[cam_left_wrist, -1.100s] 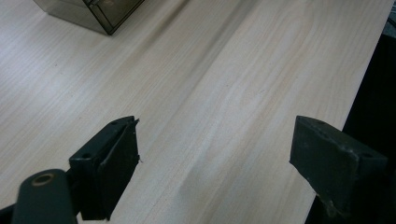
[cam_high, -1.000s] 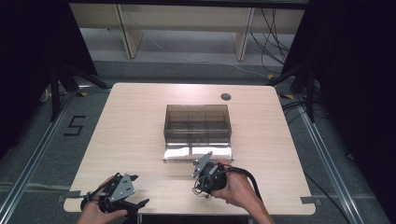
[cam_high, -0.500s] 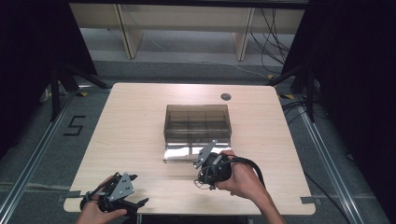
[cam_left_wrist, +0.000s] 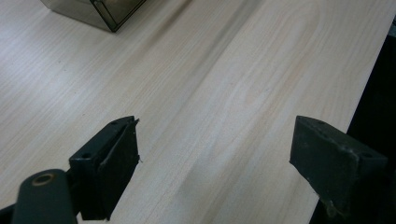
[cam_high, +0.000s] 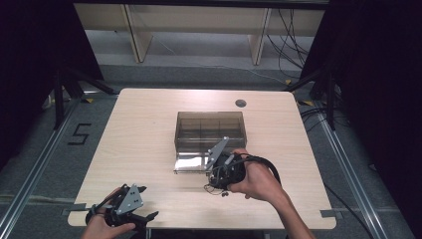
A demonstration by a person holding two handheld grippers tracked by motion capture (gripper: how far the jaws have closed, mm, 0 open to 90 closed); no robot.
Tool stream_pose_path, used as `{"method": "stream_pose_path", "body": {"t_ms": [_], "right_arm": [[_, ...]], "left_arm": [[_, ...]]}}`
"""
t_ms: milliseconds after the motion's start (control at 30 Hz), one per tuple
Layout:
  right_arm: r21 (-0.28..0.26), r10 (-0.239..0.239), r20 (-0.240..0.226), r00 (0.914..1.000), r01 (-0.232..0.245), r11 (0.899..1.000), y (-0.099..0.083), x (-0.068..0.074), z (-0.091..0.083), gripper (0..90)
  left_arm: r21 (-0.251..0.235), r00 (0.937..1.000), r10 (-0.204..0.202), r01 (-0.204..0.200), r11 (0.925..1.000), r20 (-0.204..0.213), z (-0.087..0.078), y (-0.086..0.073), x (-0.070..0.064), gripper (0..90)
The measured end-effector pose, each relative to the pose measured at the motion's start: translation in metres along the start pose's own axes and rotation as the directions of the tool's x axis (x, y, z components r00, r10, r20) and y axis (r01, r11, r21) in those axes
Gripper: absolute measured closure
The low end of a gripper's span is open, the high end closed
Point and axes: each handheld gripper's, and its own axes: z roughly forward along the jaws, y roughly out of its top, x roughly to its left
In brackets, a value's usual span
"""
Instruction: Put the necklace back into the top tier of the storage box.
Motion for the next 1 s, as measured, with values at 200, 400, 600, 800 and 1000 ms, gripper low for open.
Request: {"method": "stream_pose_path", "body": {"t_ms": [200,400,600,800,1000], "right_arm": [[0.004,-0.006,-0.002,1.0,0.006,1.0,0.012,-0.006,-0.012,79.9],[0.001,-0.004,-0.004,1.0,0.004,1.0,0.022,-0.011,-0.022,79.9],[0.0,-0.01,0.014,0.9998,0.01,1.0,0.036,-0.02,-0.032,79.8],[0.018,0.0,0.016,0.9999,0.0,1.0,0.047,-0.033,-0.031,79.8],[0.04,-0.009,0.029,0.9995,0.008,0.999,0.059,-0.054,-0.022,79.8]], "left_arm": [[0.001,1.0,0.001,-0.001,1.0,-0.001,0.0,0.0,0.0,15.1],[-0.001,1.0,-0.002,0.002,1.0,0.001,0.0,0.0,0.0,15.1],[0.0,1.0,0.001,-0.001,1.0,0.001,0.0,0.0,0.0,15.1],[-0.01,0.9999,0.011,-0.012,0.9999,-0.005,-0.001,0.001,0.0,15.1],[-0.011,1.0,0.009,-0.009,0.9999,-0.002,-0.001,0.001,0.0,15.1]]}}
